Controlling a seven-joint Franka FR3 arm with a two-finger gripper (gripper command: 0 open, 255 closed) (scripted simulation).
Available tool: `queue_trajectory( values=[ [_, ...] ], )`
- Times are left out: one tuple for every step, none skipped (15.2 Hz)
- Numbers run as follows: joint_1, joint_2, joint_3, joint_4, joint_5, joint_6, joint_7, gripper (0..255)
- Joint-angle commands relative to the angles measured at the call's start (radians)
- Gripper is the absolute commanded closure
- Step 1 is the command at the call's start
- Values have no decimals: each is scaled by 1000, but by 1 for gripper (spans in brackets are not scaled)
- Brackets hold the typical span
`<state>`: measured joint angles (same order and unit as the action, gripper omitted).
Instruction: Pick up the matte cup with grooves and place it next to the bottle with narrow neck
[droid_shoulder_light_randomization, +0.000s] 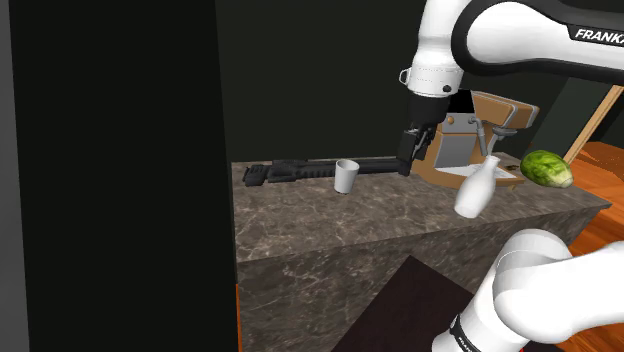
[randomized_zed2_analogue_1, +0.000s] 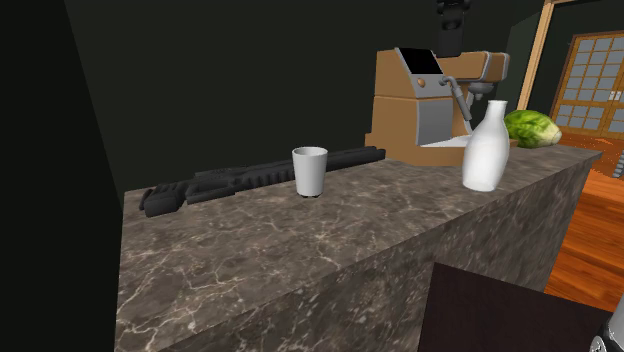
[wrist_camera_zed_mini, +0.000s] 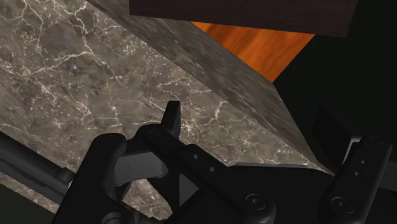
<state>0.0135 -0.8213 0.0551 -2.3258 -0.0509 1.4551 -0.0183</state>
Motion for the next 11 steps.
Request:
queue_trajectory(
  values=[
    [0,0,0,0,0,0,0,0],
    [-4,23,-12,-5,-10,28,-12,0],
    [-9,46,-24,-8,-19,57,-24,0],
    [-13,71,-35,-10,-28,85,-35,0],
    [-17,97,-47,-11,-36,113,-46,0],
    [-21,124,-59,-10,-44,140,-57,0],
    [-25,152,-70,-8,-52,168,-68,0],
    [-29,180,-81,-5,-59,194,-79,0],
    [-33,210,-92,0,-65,221,-90,0],
    [-36,240,-103,6,-71,247,-100,0],
    [-40,272,-114,13,-76,272,-111,0]
  ],
)
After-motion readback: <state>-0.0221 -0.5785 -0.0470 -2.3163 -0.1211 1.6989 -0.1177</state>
